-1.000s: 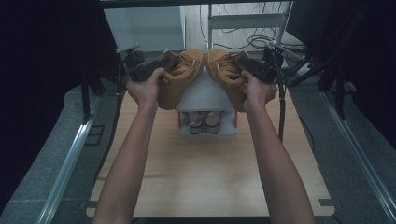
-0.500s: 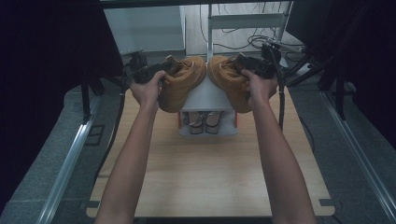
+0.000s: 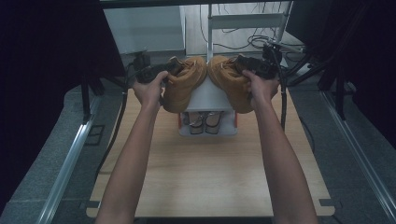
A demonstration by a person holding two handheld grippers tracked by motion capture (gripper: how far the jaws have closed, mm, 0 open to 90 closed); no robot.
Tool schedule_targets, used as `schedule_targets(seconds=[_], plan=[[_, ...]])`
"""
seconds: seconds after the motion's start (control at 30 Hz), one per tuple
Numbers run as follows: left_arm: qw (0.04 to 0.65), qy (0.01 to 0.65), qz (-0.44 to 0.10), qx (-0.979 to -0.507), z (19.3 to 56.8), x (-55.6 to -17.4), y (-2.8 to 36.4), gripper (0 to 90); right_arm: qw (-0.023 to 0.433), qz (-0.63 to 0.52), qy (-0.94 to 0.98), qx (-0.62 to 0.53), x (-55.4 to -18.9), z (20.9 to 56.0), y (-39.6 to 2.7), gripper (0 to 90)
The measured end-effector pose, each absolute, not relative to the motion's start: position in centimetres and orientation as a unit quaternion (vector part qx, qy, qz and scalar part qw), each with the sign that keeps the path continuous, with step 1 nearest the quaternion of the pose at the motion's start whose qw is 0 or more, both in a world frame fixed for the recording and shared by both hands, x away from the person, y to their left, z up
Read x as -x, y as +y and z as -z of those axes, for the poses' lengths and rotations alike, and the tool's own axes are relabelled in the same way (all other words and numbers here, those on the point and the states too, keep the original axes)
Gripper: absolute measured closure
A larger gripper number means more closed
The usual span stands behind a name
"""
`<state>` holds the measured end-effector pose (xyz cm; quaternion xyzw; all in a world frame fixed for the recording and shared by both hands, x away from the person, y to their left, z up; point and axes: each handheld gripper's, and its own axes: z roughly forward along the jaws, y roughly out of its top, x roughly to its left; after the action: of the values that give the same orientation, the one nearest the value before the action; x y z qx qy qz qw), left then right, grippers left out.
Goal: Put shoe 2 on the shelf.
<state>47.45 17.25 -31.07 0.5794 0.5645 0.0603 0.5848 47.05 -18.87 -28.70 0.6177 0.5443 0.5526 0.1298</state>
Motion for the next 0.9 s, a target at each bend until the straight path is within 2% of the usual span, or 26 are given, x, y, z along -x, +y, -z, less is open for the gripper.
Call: schedule_targets(seconds=[0.43, 0.67, 0.83, 0.9], plan=[[0.589, 0.53, -0.066, -0.606, 30.6, -47.6, 17.6, 41.5, 0.14, -0.563, 0.553, -0.598, -47.2, 28.7, -20.2, 56.3], [0.602, 0.514, -0.087, -0.604, 29.9, -46.7, 18.2, 37.7, 0.137, -0.57, 0.571, -0.575, -46.8, 28.6, -21.0, 50.1], [0.605, 0.505, -0.097, -0.608, 29.3, -45.6, 19.4, 38.4, 0.144, -0.579, 0.573, -0.562, -45.7, 27.8, -21.6, 50.2], [0.603, 0.5, -0.101, -0.613, 29.0, -45.0, 19.9, 39.4, 0.162, -0.574, 0.583, -0.552, -45.0, 27.3, -21.6, 52.0]])
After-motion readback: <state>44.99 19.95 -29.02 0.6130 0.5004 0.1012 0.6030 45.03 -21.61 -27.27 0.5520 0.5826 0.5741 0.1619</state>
